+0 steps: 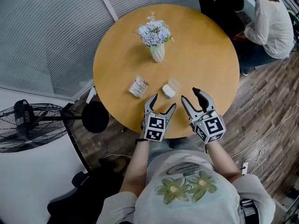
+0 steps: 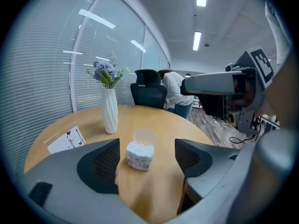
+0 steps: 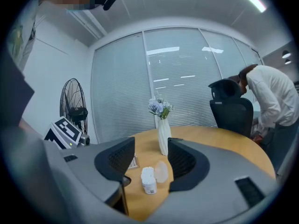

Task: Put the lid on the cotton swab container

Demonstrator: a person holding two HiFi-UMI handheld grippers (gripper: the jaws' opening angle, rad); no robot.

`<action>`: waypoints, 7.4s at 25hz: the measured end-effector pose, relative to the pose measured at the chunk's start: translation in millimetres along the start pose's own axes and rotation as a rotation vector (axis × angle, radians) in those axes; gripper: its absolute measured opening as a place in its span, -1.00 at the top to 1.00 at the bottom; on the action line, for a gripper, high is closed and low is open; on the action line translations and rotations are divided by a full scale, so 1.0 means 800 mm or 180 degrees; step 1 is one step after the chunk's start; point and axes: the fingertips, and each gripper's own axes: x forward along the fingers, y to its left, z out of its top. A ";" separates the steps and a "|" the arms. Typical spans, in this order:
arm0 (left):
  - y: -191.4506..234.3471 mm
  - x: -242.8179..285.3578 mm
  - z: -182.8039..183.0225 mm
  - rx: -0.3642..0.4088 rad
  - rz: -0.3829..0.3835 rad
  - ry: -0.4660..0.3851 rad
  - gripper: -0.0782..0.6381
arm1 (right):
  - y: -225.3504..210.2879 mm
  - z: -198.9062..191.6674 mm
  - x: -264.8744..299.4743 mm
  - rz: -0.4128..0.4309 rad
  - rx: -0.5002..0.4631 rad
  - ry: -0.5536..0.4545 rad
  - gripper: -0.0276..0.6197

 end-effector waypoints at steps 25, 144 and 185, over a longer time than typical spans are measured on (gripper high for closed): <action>0.021 0.081 -0.063 0.0197 -0.0361 0.0486 -0.25 | -0.022 -0.081 0.066 -0.0023 0.0198 0.0695 0.27; 0.022 0.110 -0.095 0.0464 -0.0551 0.0762 -0.07 | 0.003 -0.152 0.105 0.0646 0.0572 0.1168 0.55; 0.022 0.111 -0.103 0.0445 -0.0607 0.0802 -0.04 | 0.008 -0.159 0.111 0.0477 0.0477 0.1321 0.78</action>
